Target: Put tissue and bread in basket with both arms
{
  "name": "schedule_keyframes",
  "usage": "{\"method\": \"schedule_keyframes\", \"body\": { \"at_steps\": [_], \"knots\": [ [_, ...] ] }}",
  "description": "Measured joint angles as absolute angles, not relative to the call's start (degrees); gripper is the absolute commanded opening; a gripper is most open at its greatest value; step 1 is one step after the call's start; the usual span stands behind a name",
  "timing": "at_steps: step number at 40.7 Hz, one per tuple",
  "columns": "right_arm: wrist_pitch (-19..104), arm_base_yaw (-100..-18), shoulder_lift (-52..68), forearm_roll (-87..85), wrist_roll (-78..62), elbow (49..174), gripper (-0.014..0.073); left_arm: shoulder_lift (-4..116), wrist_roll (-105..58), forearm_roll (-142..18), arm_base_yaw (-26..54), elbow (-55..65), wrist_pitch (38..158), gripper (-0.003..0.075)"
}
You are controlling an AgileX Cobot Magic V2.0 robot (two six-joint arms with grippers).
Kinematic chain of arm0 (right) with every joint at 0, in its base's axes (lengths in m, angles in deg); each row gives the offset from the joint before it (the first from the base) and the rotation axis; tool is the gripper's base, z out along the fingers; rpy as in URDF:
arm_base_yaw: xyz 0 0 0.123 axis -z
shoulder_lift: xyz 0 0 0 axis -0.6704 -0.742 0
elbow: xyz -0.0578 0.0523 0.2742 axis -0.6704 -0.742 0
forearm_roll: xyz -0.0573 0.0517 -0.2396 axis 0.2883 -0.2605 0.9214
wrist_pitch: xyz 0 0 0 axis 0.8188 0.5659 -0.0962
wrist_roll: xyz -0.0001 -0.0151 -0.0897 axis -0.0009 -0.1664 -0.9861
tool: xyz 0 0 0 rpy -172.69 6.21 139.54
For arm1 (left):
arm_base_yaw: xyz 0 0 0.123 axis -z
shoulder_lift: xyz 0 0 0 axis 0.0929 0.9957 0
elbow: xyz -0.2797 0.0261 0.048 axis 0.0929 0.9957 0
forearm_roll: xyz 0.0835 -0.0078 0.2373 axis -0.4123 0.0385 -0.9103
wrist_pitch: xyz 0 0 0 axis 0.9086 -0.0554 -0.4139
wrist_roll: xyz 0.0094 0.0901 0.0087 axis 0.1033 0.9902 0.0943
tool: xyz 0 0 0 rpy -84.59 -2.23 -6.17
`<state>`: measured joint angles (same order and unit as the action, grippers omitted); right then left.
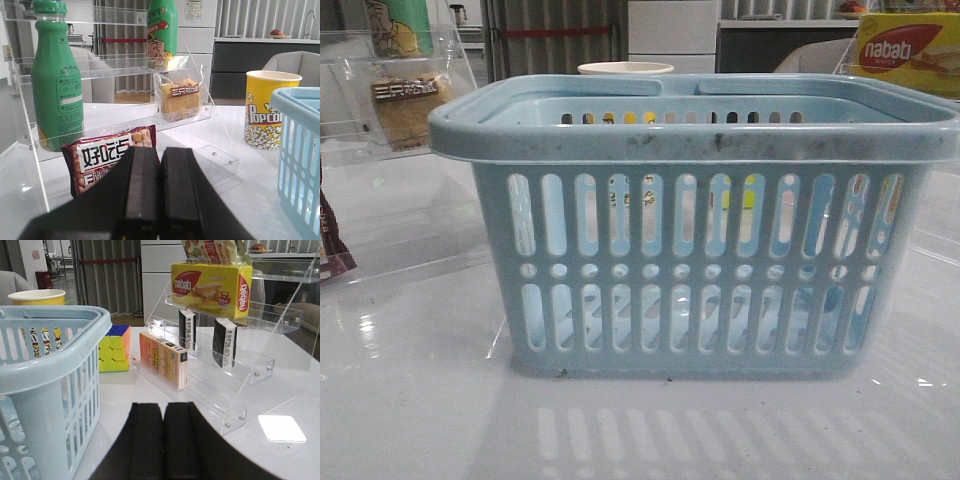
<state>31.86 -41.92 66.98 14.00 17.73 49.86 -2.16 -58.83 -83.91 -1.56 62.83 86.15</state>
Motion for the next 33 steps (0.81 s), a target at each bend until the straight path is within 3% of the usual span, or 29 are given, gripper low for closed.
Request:
{"method": "schedule_keyframes", "body": {
  "at_steps": [33],
  "knots": [
    [30.82, -41.92, 66.98, 14.0, 17.73, 49.86, 0.0036, -2.16, -58.83, -83.91, -1.56, 62.83, 86.15, 0.0099]
  ]
}}
